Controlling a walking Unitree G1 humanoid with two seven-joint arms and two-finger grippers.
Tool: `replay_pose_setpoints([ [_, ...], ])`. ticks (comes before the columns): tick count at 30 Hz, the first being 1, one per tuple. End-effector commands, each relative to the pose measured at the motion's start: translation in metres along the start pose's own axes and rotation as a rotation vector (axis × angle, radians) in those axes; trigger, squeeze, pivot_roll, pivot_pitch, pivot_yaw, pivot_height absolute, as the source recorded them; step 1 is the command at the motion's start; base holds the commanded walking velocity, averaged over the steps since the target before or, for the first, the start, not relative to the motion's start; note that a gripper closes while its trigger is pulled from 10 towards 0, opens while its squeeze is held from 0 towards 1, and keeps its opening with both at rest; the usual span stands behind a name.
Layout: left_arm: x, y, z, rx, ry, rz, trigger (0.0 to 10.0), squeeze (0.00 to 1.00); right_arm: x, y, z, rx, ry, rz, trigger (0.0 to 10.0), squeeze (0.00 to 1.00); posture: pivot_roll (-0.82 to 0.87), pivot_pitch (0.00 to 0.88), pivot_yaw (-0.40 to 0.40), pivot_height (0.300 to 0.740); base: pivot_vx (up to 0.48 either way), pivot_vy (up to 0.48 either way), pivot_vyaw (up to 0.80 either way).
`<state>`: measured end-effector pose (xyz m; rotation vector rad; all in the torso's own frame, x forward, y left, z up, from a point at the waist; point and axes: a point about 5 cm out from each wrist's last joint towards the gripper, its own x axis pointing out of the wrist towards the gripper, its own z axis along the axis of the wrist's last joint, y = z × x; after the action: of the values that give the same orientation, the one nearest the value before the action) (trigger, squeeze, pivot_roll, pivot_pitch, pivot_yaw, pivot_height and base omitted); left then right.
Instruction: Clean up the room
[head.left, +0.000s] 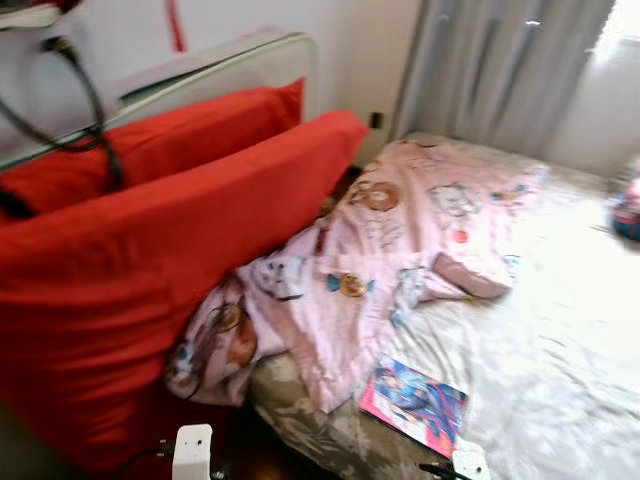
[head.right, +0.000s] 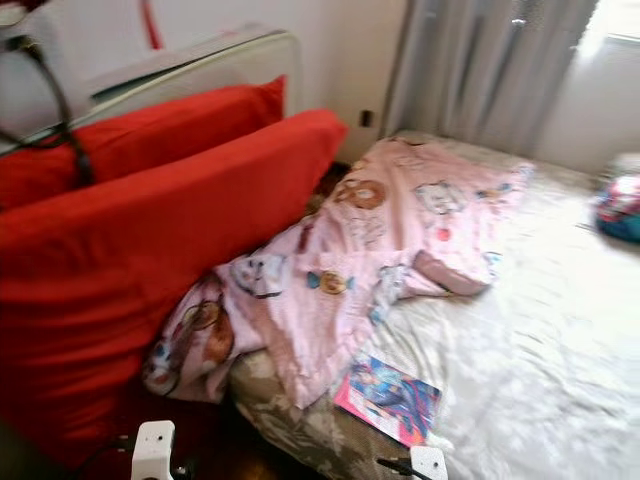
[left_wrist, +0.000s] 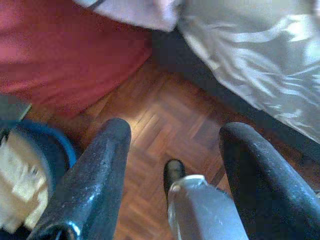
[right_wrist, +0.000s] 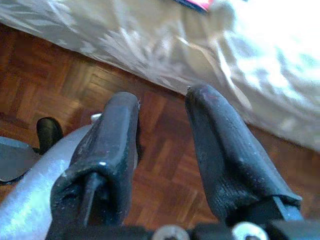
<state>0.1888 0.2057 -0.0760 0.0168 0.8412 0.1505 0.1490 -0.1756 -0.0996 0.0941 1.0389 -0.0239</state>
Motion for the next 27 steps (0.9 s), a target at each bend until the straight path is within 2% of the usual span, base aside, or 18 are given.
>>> replay_pose_setpoints([
  [1, 0.0134, 0.0037, 0.063, 0.031, -0.077, -0.039, 10.0, 0.0, 0.0021, -0.0212, 0.0599, 0.172, -0.174, -0.018, 10.0, 0.0, 0.05, 0.0, -0.062, 0.74, 0.0, -0.401, -0.69],
  [7, 0.0134, 0.0036, 0.0628, 0.02, -0.078, -0.038, 10.0, 0.0, 0.002, -0.0212, 0.0605, 0.167, -0.18, -0.015, 10.0, 0.0, 0.05, 0.0, -0.061, 0.74, 0.0, -0.111, -0.69],
  [15, 0.0133, 0.0036, 0.0626, 0.01, -0.077, -0.045, 10.0, 0.0, 0.0017, -0.0206, 0.0623, 0.172, -0.204, -0.015, 10.0, 0.0, 0.05, 0.0, -0.061, 0.74, 0.0, 0.0, 0.0],
  [27, 0.0135, 0.0014, 0.0591, -0.034, -0.051, -0.043, 10.0, 0.0, 0.0016, -0.0233, 0.0612, 0.136, -0.18, -0.026, 10.0, 0.0, 0.05, 0.0, -0.073, 0.74, 0.0, 0.0, 0.0],
])
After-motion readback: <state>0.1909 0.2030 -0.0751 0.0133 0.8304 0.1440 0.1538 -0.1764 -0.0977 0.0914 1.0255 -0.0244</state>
